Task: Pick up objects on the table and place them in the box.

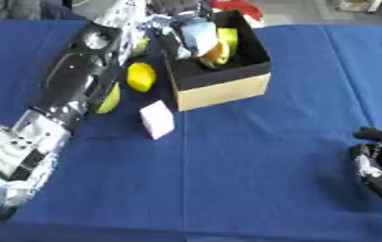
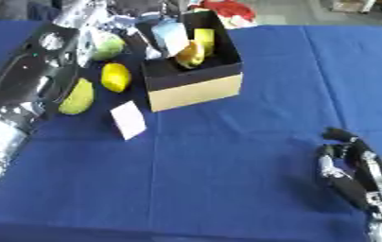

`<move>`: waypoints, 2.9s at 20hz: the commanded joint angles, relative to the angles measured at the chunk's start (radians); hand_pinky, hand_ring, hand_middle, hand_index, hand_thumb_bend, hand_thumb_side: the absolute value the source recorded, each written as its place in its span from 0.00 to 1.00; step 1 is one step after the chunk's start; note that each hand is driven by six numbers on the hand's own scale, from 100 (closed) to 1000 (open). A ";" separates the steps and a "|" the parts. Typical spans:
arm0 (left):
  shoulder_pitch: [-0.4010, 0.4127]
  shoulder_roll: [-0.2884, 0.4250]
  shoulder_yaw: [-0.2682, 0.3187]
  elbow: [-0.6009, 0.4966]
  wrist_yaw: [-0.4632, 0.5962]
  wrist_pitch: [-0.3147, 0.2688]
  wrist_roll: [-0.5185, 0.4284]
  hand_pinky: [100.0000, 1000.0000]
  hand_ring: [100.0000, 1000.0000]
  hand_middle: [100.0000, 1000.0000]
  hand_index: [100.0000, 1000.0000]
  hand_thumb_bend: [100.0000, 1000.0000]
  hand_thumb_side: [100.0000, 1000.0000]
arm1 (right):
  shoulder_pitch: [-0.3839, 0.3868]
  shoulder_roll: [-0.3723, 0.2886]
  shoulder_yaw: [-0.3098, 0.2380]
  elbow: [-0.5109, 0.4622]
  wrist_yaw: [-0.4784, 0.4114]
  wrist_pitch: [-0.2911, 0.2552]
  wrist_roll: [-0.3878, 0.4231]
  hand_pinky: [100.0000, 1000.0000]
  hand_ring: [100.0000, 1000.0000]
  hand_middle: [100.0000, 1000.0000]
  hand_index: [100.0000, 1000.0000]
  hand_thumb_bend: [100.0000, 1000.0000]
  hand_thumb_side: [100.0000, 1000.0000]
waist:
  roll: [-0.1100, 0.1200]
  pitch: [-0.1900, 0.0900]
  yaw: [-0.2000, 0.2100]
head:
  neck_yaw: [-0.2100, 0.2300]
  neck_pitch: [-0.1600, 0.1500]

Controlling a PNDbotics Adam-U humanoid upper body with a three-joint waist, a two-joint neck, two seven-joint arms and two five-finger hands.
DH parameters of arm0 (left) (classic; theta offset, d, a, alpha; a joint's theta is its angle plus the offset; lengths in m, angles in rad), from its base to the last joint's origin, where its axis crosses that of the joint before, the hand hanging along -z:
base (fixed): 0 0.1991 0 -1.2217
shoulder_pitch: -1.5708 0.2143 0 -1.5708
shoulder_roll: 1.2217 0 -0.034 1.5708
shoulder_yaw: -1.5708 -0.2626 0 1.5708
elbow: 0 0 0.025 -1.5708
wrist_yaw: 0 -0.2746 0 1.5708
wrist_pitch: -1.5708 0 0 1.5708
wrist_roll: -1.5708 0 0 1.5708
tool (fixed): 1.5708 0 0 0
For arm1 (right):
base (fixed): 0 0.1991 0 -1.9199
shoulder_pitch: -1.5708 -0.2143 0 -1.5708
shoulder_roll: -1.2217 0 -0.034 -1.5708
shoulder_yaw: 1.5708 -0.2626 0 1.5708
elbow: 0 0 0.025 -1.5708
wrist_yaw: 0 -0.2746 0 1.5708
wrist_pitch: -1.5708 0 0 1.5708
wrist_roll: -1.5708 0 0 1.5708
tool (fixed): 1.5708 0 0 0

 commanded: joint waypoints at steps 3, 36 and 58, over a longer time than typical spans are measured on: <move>-0.016 0.015 0.031 0.013 -0.054 0.014 0.043 0.84 0.79 0.81 0.91 0.54 0.23 | -0.011 -0.012 -0.001 -0.013 0.000 -0.001 0.004 0.72 0.62 0.71 0.82 0.00 0.17 | -0.002 -0.020 0.001 | -0.005 -0.014; 0.462 0.522 0.032 -0.419 0.586 0.027 -0.579 0.86 0.81 0.85 0.92 0.54 0.49 | 0.005 -0.031 -0.017 -0.011 0.012 -0.003 -0.003 0.72 0.62 0.71 0.82 0.00 0.18 | 0.026 -0.042 0.029 | -0.019 -0.004; 0.460 0.406 0.042 -0.344 0.551 0.173 0.056 0.59 0.42 0.38 0.51 0.00 0.16 | 0.002 -0.026 -0.018 -0.011 0.010 -0.003 -0.003 0.72 0.62 0.71 0.82 0.00 0.18 | 0.021 -0.040 0.026 | -0.023 -0.007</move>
